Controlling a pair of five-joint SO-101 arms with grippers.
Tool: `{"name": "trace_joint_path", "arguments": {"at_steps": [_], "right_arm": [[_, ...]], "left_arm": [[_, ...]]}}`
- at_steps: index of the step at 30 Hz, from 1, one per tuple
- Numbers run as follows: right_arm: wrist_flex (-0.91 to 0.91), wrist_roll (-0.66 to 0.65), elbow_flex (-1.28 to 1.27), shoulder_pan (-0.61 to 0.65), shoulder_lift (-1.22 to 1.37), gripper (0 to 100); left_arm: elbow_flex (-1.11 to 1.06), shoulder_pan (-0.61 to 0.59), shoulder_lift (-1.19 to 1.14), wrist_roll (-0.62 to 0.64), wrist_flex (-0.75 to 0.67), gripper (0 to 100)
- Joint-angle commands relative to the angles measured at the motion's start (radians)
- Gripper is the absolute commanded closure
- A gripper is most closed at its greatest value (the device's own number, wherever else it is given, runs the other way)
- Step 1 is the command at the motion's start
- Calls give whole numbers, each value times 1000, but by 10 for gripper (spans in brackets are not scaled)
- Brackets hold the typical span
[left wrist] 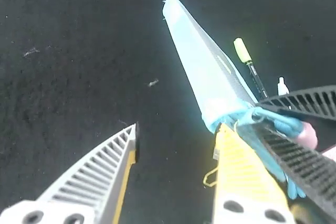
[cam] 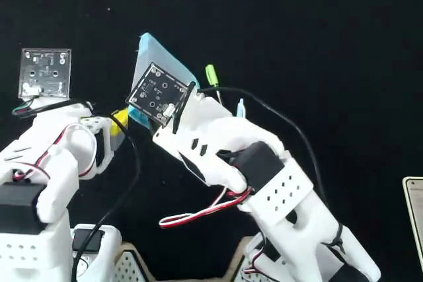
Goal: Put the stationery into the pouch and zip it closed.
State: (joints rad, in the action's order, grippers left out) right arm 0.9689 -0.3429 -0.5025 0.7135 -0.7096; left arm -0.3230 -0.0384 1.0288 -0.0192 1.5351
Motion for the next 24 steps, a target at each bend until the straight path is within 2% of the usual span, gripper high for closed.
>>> {"name": "trace_joint_path", "arguments": {"at_steps": [1,18,24], "right_arm": [[-5,6,10,-18,-39,987],[-6,6,15,-18,-36,987],[-34,6,10,-17,-35,987]], "left_arm": [[-30,13,2,11,-63,750],[-68,15,2,12,-98,750],[-65,136,3,12,-103,750]]}}
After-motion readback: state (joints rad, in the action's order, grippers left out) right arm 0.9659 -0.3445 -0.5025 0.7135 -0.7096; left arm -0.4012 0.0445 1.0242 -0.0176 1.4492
